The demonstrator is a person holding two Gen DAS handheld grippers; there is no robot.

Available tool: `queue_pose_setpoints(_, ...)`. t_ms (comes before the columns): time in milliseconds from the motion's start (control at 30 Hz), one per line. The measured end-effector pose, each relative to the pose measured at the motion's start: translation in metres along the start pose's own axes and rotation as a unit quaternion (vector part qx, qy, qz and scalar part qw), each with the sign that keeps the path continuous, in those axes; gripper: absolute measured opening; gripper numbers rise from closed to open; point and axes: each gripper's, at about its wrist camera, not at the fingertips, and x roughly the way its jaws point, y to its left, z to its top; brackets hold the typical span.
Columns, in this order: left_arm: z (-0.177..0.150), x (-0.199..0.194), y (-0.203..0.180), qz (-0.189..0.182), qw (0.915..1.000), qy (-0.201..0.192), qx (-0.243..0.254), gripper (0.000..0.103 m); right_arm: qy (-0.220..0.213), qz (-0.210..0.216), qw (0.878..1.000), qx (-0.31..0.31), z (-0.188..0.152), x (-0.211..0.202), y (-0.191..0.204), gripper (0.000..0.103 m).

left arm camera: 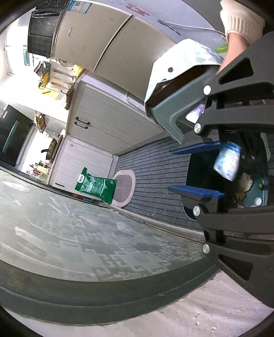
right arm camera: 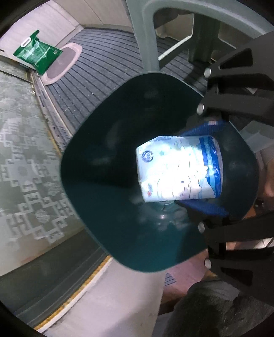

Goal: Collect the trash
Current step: 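Carry ginger and tissue pack over the teal bin and release both, then move both tools back over the table toward the nuts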

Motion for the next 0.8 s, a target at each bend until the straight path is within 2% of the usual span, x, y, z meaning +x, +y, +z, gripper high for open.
queue_pose_setpoints(367,0.005,0.001,-0.006,-0.006,0.9999,-0.013,-0.005,0.031,-0.014,0.009,1.0,0.004,-0.006,-0.01,-0.001,0.062)
queue_pose_setpoints(500,0.007,0.0,-0.012,-0.008,0.9998,-0.02,0.002,0.033,-0.042,0.014,0.999,0.004,-0.003,-0.029,-0.001,0.062)
queue_pose_setpoints(800,0.02,-0.013,-0.029,-0.024,0.9984,-0.051,0.004,0.035,-0.111,0.024,0.993,-0.006,-0.004,-0.085,0.006,0.049)
